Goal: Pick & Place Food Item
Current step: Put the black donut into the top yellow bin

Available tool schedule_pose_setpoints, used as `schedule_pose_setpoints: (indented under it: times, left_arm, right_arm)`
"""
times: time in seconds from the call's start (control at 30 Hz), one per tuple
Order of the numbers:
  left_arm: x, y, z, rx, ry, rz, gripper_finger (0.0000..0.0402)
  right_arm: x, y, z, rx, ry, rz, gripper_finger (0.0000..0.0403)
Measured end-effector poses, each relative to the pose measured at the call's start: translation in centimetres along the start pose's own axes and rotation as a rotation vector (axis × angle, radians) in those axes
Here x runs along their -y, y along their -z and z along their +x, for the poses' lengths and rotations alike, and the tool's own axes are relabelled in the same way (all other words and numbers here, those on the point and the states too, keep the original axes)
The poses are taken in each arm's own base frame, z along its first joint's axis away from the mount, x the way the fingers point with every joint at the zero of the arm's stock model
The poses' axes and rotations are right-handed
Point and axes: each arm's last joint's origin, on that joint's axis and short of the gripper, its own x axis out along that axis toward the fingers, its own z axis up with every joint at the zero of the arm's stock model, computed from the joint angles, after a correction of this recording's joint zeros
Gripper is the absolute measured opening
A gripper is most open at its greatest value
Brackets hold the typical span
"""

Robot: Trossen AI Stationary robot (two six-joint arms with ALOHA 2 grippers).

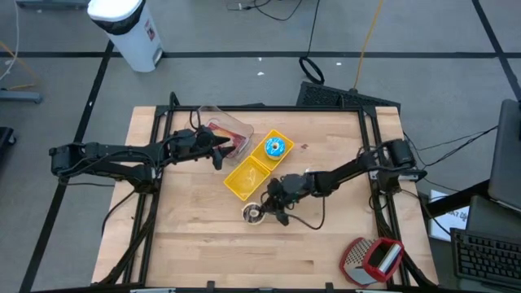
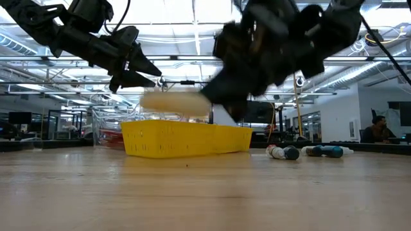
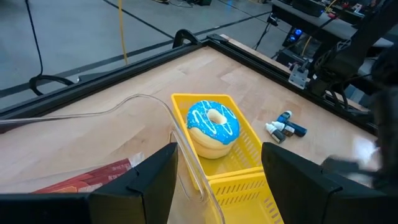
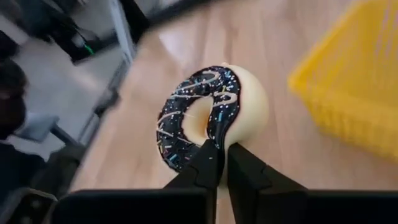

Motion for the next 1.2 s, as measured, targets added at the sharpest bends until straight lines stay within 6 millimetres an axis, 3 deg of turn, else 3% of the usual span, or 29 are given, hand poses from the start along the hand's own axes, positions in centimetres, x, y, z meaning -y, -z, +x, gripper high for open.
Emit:
schedule_pose_setpoints:
  times: [0.1,0.2,0.33,0.47,0.6,0.8,1.2]
  left_arm:
    - [0.0,0.0,0.0,-0.005,-0.002,0.0,0.0234]
    - [0.0,0.1,0.0,-0.009,-0.003,-0.001,0.0234]
    - [0.0,0.1,0.0,-0.01,-0.004,-0.002,0.0234]
    - [0.0,0.1,0.0,-0.009,-0.003,-0.001,0.0234]
    - [0.0,0.1,0.0,-0.009,-0.004,-0.002,0.0234]
    - [0.0,0.1,0.0,-0.009,-0.004,-0.004,0.0234]
    - [0.0,0.1,0.0,-0.009,-0.004,-0.005,0.0234]
  right_arm:
    - [-1.0,-1.8,-1.5,0.043,0.005,-0.07,0.001]
    - [-1.5,-3.6,-3.3,0.115,0.124,-0.173,0.0009]
    - [-1.2,-5.7,-6.1,0.21,0.494,-0.306,0.0007]
    - [0.1,-6.3,-7.6,0.2,0.819,-0.396,0.0006]
    - [1.5,-5.8,-7.2,0.166,0.929,-0.402,0.0005]
    - [3.6,-3.6,-5.3,0.038,1.054,-0.453,0.0005]
    - [3.9,-2.3,-4.2,-0.007,1.044,-0.447,0.0005]
